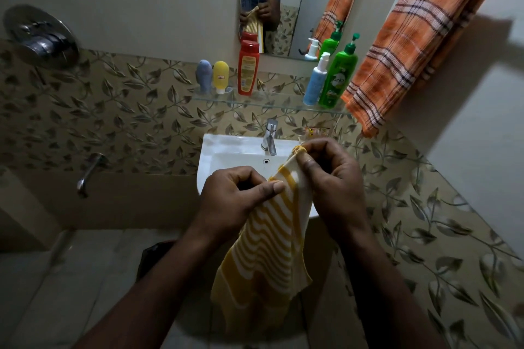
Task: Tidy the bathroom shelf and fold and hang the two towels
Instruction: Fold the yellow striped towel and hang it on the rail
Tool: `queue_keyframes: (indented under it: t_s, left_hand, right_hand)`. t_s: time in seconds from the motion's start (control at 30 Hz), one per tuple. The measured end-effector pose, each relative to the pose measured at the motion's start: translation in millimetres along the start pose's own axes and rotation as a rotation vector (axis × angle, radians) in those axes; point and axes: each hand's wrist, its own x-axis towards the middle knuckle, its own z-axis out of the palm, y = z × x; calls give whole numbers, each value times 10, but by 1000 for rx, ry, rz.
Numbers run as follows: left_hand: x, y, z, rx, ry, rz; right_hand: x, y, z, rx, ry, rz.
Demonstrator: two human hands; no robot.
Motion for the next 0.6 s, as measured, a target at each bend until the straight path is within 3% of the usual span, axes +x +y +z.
queue_keyframes:
  t_s: [0.17,0.3,0.37,0.6]
  left_hand:
    - [10,31,-19,-98,31,-83]
    - [-11,19,19,174,175,20]
    - [-25,61,54,184,203,29]
    - [-1,39,53,137,226,52]
  right_hand:
    - [27,-33,-44,15,24,-51]
    - [13,-27,-55,-20,-33,-116]
    - [1,-21,-56,-41,-19,-117]
    - [32,30,-54,-342,-35,-183]
